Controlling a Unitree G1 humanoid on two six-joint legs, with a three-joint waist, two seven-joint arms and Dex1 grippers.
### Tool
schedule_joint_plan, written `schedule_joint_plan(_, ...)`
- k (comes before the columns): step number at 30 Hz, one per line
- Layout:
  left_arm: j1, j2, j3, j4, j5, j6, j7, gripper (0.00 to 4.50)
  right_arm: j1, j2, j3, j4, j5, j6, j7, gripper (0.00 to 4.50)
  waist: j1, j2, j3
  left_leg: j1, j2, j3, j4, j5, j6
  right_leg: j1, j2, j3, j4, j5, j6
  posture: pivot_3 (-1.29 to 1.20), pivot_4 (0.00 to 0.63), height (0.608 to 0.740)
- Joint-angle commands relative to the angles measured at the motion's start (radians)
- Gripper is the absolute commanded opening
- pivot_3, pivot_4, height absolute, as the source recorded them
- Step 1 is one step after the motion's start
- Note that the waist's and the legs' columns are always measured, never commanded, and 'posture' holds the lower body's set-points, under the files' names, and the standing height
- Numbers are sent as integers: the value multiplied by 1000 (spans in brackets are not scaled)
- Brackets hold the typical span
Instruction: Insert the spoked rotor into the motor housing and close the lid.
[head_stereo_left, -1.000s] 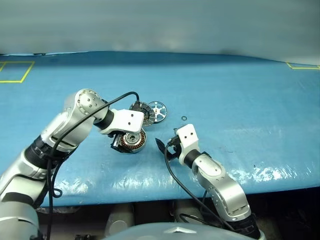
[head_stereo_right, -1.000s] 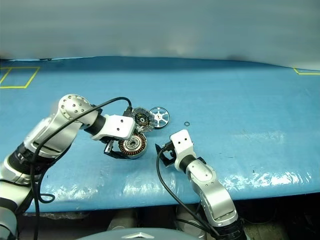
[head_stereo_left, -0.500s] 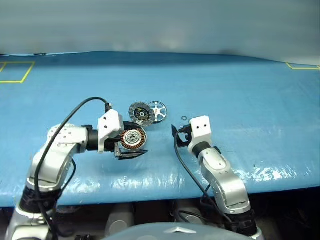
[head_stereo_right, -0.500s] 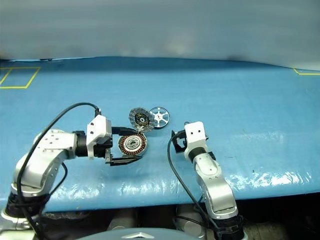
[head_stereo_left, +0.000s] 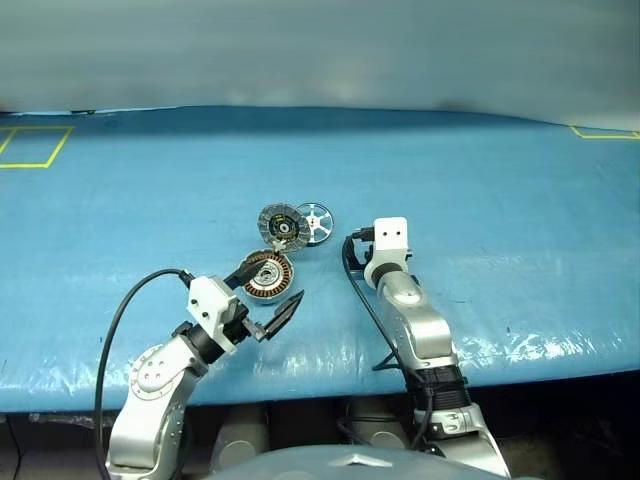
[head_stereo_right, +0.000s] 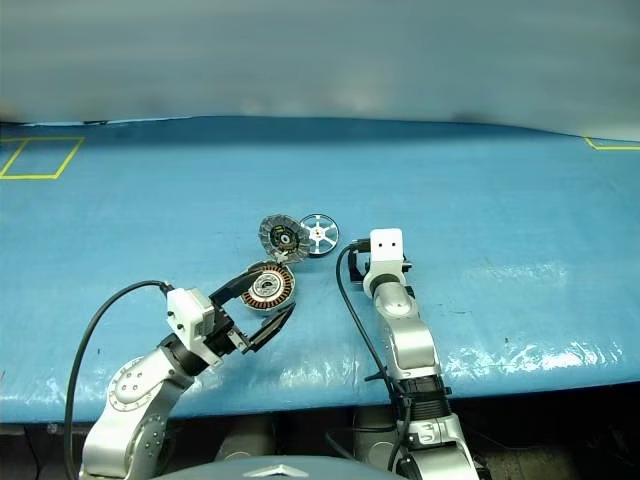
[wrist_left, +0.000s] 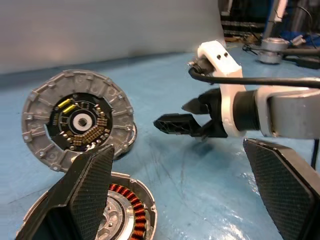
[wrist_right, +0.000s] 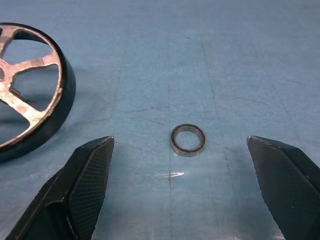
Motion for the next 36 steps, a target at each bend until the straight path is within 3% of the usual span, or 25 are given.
schedule_joint_plan(1,14,5,-11,39,30,-102,36,4481,-34,-4,-10,53,-1,-52,8,4500,-2,0,0,0,0,0,0,0,0,0,0,0,0,0,0,0,150,740)
schedule_joint_plan(7,12,21,4,133,-2,-166,44,4481,-64,-1,-24,176,9,-94,23,4500,-7,0,0,5,0,3,0,0,0,3,1,3,0,0,0,0,150,740)
schedule_joint_plan(8,11,26,9,146,-13,-168,38,4495,-67,-2,-21,193,4,-101,24,4312,-8,0,0,7,0,3,0,0,0,5,1,3,0,0,0,0,150,740)
schedule_joint_plan(12,13,55,24,193,-41,-185,22,4500,-56,4,-5,215,-4,-116,30,3263,-12,0,0,11,1,3,-1,0,0,10,1,3,-2,-1,0,0,150,740)
schedule_joint_plan(20,13,70,29,259,-69,-238,10,4500,35,12,35,147,-15,-102,41,665,-10,0,-3,11,1,3,-3,0,0,10,1,3,-3,-1,0,0,150,740)
schedule_joint_plan(26,18,70,27,266,-63,-258,27,4500,160,-4,76,-35,-18,-28,71,660,-8,-2,-4,12,1,2,-7,0,0,9,1,3,-5,-3,-1,0,150,740)
schedule_joint_plan(31,18,57,34,276,-49,-287,65,4500,282,-127,226,-340,-17,36,233,660,-4,-2,-4,14,1,3,-15,0,0,9,0,3,-7,-6,-2,0,150,740)
schedule_joint_plan(36,16,66,24,260,-65,-263,64,4500,281,-246,315,-548,56,126,411,660,-8,-2,-3,14,2,3,-21,0,0,7,1,2,-9,-7,-3,0,150,740)
